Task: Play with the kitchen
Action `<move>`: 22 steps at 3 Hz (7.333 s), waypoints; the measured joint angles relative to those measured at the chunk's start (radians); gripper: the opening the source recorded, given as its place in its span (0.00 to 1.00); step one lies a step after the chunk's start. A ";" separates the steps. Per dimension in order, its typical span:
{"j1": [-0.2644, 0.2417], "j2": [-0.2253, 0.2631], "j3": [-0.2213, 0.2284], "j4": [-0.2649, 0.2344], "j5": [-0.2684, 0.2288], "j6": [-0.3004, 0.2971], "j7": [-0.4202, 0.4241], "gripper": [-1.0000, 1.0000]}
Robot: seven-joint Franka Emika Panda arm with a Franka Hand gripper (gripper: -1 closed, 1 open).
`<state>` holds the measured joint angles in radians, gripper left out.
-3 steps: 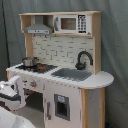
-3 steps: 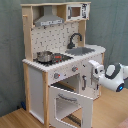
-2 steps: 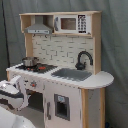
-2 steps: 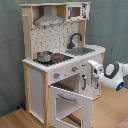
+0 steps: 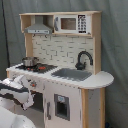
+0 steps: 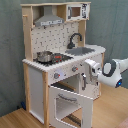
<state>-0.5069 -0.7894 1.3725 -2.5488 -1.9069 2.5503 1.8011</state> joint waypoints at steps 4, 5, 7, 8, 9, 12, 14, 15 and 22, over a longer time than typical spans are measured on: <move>-0.251 0.017 0.110 0.185 -0.065 0.187 0.015 1.00; -0.251 0.017 0.110 0.185 -0.065 0.186 0.015 0.00; -0.250 0.004 0.108 0.188 -0.065 0.172 -0.155 0.00; -0.251 -0.002 0.112 0.186 -0.065 0.167 -0.266 0.00; -0.252 -0.006 0.116 0.185 -0.065 0.160 -0.384 0.00; -0.254 -0.016 0.125 0.181 -0.065 0.140 -0.741 0.00; -0.254 -0.019 0.132 0.177 -0.065 0.122 -0.959 0.00; -0.254 -0.020 0.136 0.175 -0.065 0.109 -1.085 0.00; -0.137 -0.031 0.144 0.175 0.137 0.002 -1.294 1.00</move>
<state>-0.6437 -0.8201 1.5162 -2.3743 -1.7698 2.5521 0.5076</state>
